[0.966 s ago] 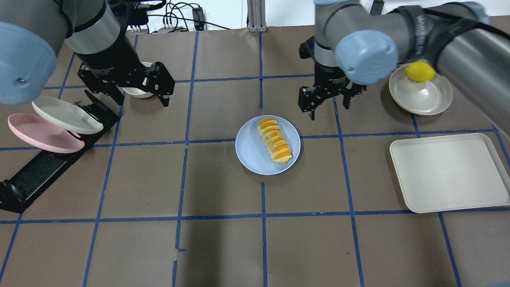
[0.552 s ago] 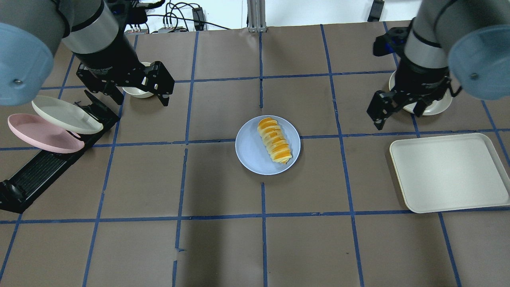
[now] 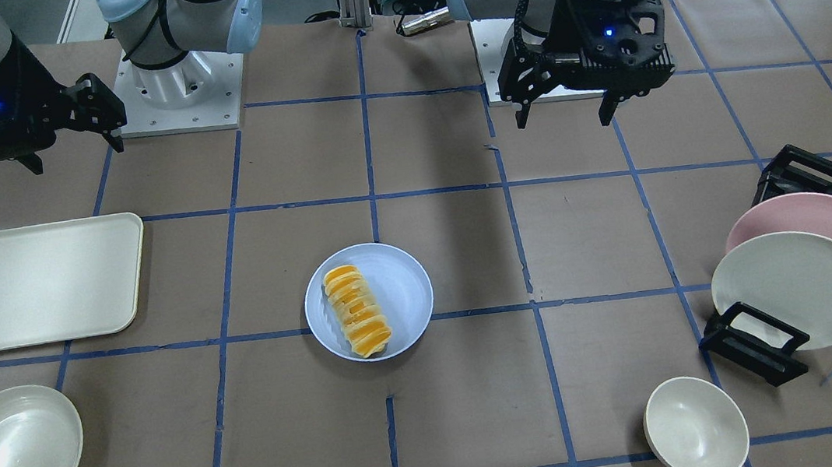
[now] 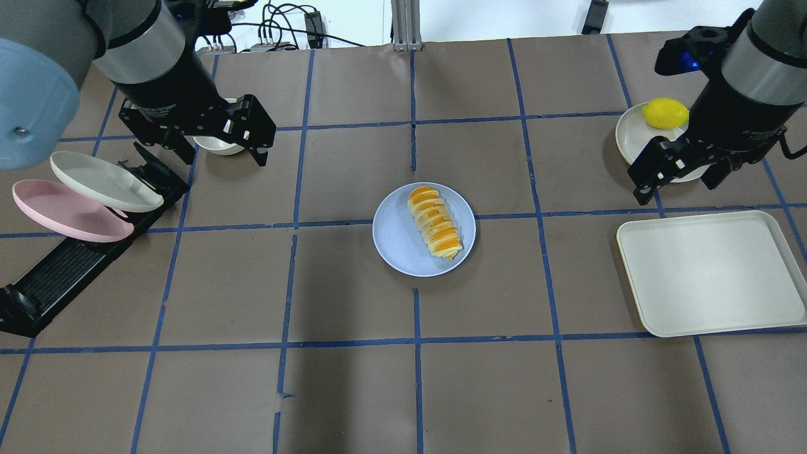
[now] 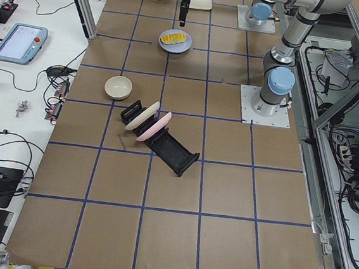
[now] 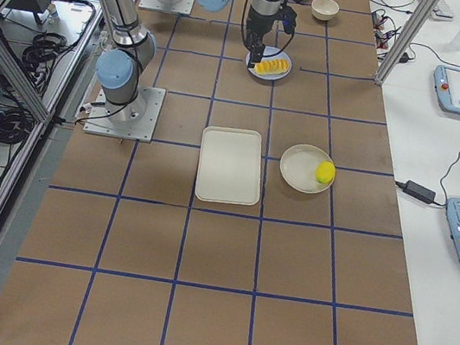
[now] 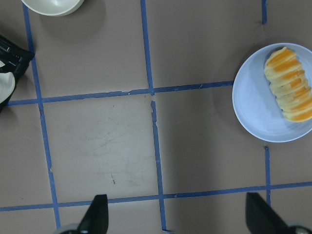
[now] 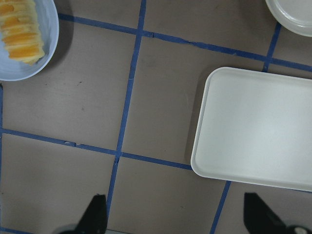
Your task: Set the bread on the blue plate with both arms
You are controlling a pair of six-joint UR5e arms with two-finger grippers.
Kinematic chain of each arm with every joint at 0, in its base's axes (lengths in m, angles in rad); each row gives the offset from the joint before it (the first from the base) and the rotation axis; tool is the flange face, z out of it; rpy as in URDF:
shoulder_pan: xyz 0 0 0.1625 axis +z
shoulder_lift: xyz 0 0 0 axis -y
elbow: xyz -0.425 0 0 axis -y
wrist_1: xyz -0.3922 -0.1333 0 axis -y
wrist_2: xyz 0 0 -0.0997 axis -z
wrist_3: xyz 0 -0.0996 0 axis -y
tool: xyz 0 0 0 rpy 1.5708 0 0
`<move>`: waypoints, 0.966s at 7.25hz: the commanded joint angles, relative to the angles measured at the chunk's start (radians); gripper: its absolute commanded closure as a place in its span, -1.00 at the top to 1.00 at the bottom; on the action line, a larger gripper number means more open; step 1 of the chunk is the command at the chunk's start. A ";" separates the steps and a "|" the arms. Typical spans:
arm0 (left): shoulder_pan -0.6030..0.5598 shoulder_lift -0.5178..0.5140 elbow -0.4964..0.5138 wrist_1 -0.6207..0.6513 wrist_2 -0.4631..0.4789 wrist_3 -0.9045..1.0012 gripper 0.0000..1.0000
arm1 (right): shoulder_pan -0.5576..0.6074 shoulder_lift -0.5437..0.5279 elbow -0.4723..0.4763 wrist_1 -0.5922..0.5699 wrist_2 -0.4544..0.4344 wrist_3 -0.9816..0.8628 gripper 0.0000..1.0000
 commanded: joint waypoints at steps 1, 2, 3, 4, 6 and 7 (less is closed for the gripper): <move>0.000 0.000 0.000 0.000 0.001 0.000 1.00 | 0.005 -0.001 0.004 0.004 -0.004 0.009 0.99; 0.000 0.000 0.000 0.000 0.001 0.000 1.00 | 0.005 -0.002 0.006 0.008 -0.006 -0.010 1.00; 0.000 0.000 0.000 0.000 0.001 0.000 1.00 | 0.005 -0.001 0.006 0.008 -0.006 -0.023 0.99; 0.000 -0.002 0.000 0.000 0.003 0.000 1.00 | 0.005 -0.001 0.005 0.007 -0.006 -0.025 0.99; 0.000 -0.003 0.000 0.000 0.003 0.000 1.00 | 0.005 -0.004 0.008 0.007 0.005 -0.079 1.00; 0.000 -0.003 0.000 0.000 0.003 0.000 1.00 | 0.005 -0.004 0.008 0.007 0.005 -0.079 1.00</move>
